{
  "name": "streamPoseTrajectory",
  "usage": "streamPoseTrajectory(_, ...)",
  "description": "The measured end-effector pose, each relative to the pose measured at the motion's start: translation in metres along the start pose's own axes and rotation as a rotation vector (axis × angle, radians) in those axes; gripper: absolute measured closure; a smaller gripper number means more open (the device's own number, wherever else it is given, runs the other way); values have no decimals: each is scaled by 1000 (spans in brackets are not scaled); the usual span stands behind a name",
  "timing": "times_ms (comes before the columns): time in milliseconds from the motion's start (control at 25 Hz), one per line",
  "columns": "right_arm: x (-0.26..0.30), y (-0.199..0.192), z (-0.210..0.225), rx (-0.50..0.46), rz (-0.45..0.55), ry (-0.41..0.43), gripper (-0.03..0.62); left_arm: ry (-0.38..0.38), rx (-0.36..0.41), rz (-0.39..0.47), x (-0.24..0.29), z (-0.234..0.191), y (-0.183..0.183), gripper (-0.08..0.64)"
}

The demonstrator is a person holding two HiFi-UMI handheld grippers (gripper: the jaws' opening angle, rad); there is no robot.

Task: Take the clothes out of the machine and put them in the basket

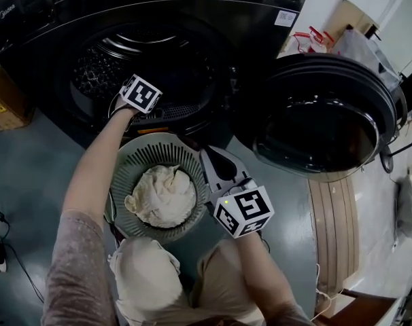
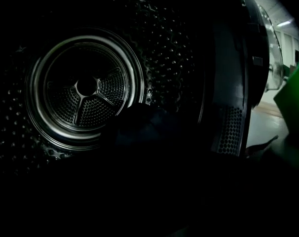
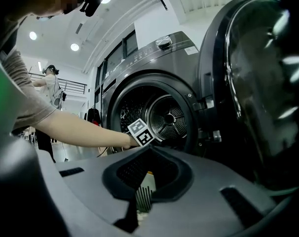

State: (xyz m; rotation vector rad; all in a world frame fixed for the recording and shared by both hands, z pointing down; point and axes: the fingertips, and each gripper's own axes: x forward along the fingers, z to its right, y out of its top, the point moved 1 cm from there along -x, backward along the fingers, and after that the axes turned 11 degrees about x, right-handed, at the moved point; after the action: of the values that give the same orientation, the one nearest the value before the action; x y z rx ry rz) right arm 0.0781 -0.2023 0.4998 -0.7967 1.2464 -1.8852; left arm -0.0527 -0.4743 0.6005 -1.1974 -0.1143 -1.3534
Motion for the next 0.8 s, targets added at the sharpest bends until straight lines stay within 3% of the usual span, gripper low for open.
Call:
streamPoseTrajectory(80, 0, 0, -3, -8, -4, 7, 597, -8, 12, -32, 6, 0, -7, 273)
streamPoseTrajectory(240, -2, 2, -1, 4, 5, -3, 597, 13, -36, -48, 13, -7, -18, 316)
streamPoseTrajectory(400, -2, 2, -1, -14, -2, -5, 597, 34, 28, -63, 12, -4, -18, 491)
streamPoseTrajectory(640, -1, -5, 13, -15, -22, -39, 597, 89, -35, 44, -6, -7, -11, 526)
streamPoseTrajectory(800, 2, -12, 21, -14, -42, -46, 597, 71, -73, 98, -27, 2, -7, 528)
